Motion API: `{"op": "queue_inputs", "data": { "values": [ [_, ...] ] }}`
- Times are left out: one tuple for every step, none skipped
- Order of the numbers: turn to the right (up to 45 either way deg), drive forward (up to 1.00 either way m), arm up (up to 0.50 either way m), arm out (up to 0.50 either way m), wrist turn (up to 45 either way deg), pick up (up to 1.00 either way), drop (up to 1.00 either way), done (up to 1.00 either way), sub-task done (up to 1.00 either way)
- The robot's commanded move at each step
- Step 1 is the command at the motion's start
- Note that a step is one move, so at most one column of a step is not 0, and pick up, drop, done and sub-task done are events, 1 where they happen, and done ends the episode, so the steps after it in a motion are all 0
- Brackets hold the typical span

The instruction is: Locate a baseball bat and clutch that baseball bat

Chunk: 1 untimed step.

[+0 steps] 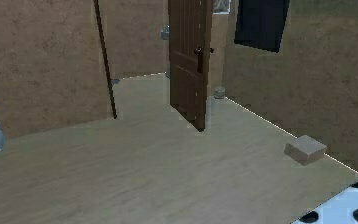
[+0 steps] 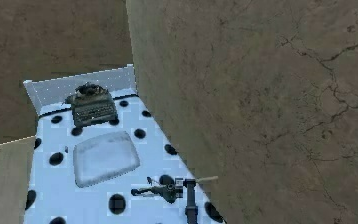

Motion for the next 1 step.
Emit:
{"op": "queue_inputs", "data": {
  "values": [
    [0.0, 0.0, 0.0, 0.0, 0.0, 0.0, 0.0, 1.0, 0.0]
  ]
}}
